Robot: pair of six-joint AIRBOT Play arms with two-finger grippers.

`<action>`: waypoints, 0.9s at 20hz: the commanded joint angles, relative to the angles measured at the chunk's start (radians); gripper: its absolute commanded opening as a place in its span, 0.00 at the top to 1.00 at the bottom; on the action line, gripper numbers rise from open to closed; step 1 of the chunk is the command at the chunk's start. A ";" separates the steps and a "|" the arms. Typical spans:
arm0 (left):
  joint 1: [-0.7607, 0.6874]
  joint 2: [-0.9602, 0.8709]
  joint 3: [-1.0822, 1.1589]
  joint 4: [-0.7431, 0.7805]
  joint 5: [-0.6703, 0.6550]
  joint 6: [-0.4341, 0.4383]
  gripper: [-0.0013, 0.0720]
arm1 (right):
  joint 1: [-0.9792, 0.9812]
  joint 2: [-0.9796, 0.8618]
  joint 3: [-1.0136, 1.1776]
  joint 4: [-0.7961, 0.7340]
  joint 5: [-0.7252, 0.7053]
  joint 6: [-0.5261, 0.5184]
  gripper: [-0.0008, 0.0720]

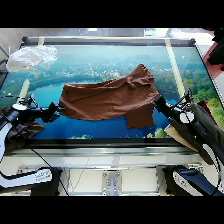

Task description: Fold the shirts.

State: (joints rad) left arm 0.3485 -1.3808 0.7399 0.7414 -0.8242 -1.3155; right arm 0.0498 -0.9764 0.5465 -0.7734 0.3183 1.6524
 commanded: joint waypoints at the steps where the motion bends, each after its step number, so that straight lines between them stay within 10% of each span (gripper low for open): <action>1: -0.012 -0.048 -0.002 0.003 0.007 -0.024 0.19 | 0.001 0.000 0.001 0.000 0.001 0.000 0.95; 3: -0.012 -0.065 -0.002 -0.032 0.008 -0.023 0.32 | 0.001 0.000 0.001 0.000 0.001 0.000 0.95; 7: -0.012 -0.065 0.001 -0.084 -0.008 0.016 0.97 | 0.001 0.001 0.001 0.000 0.000 0.000 0.95; 12: -0.005 -0.037 0.144 -0.196 -0.103 0.093 0.97 | 0.000 0.092 0.027 -0.050 -0.008 -0.004 0.95; 18: 0.126 0.223 0.458 -0.592 -0.369 0.412 0.97 | 0.000 0.446 0.241 -0.312 0.140 0.000 0.96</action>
State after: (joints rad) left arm 0.4187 -1.2705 1.0683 0.3435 -1.0645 -1.0473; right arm 0.0498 -0.6838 0.6949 -0.9745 0.3870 1.6493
